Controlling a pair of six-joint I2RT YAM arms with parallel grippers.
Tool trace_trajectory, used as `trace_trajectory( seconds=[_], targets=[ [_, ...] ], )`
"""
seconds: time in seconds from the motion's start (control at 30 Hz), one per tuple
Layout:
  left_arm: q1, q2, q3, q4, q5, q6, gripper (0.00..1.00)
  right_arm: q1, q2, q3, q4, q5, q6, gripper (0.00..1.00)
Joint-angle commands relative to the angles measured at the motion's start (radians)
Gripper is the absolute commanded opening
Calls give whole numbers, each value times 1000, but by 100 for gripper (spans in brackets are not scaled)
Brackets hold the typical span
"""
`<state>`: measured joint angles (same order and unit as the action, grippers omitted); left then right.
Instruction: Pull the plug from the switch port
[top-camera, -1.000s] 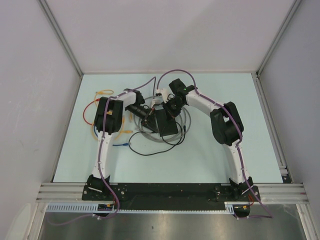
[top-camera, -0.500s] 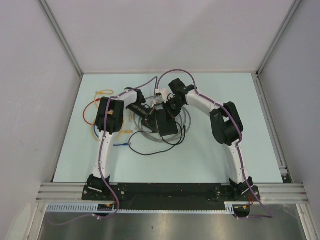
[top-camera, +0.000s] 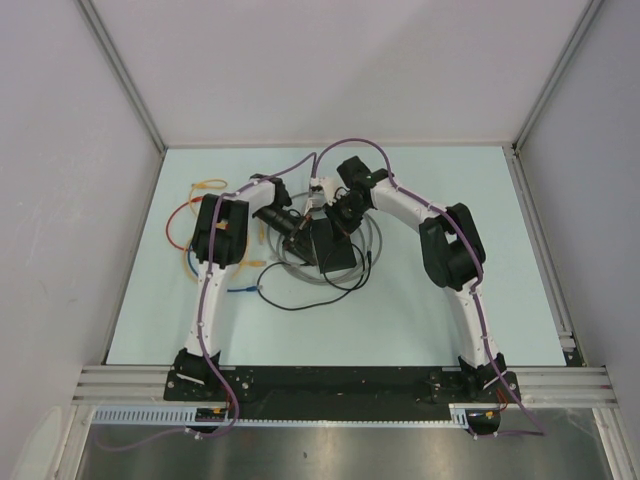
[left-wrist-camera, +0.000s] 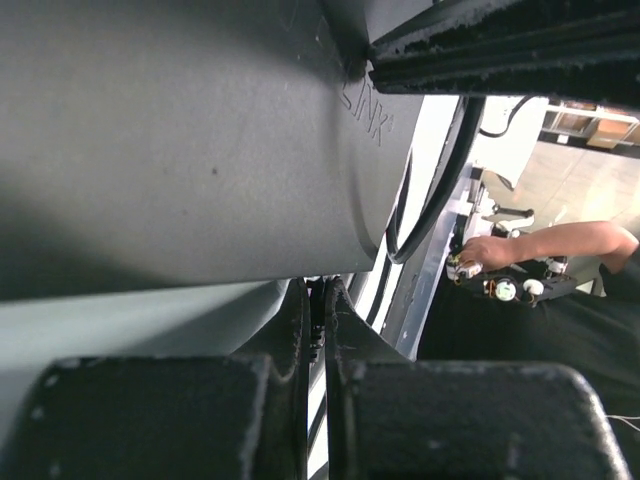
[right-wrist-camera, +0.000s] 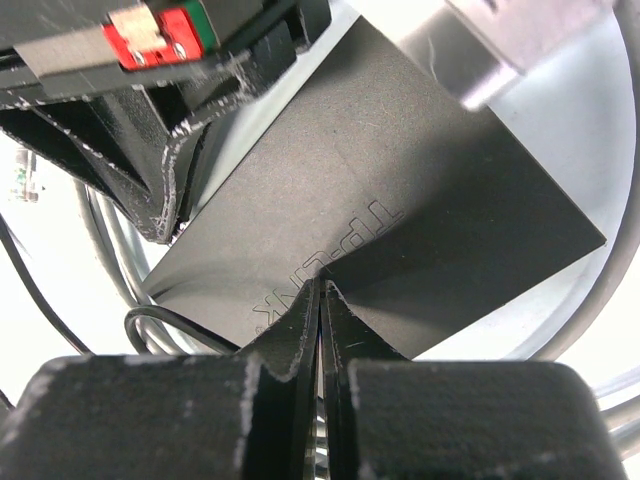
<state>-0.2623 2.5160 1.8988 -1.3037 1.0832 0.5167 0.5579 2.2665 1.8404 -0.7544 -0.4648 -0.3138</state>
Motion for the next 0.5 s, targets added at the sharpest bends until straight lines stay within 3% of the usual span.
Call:
trace_trajectory(
  seconds=[0.0, 0.3, 0.47],
  targets=[
    [17, 20, 109, 44, -65, 34, 0, -4, 165, -75, -151, 179, -33, 2],
    [-9, -23, -18, 54, -144, 108, 0, -13, 162, -78, -146, 178, -31, 2],
    [-6, 7, 80, 0, -112, 103, 0, -12, 160, -81, -148, 176, -30, 3]
  ],
)
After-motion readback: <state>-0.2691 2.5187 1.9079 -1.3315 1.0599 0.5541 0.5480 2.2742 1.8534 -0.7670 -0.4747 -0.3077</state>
